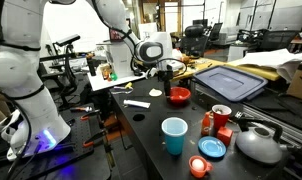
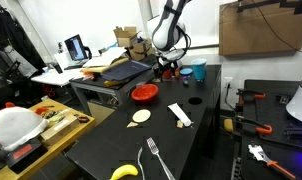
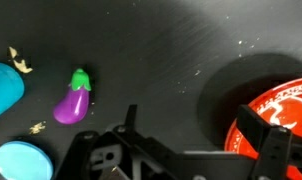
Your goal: Pick up the purple eggplant toy and move it to the right of the table, slide the eggplant toy a little to the right, pick up the toothpaste and put it in front of the blue cup
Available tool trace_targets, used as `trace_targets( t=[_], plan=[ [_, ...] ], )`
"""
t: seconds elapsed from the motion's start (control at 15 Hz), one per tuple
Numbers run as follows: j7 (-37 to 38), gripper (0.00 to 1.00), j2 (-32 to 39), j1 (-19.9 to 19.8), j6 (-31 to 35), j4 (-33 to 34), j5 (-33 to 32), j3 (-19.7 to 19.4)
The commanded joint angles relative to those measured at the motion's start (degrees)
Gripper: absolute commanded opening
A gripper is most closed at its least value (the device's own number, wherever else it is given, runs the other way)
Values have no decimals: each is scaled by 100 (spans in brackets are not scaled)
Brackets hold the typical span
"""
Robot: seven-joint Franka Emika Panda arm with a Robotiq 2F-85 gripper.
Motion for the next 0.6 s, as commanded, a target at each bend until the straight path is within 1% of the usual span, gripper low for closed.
trace_targets(
  t=[0.0, 0.07, 0.2, 0.33, 0.53],
  plan=[
    [-1364, 100, -160, -609, 162, -362, 698, 663],
    [-1749, 100, -132, -747, 115, -397, 830, 784],
    [-2396, 100, -117, -976, 0, -474, 911, 896],
    [-2795, 100, -117, -1124, -94, -528, 770, 817],
    [-3198, 100, -118, -1332, -138, -551, 678, 696]
  ],
)
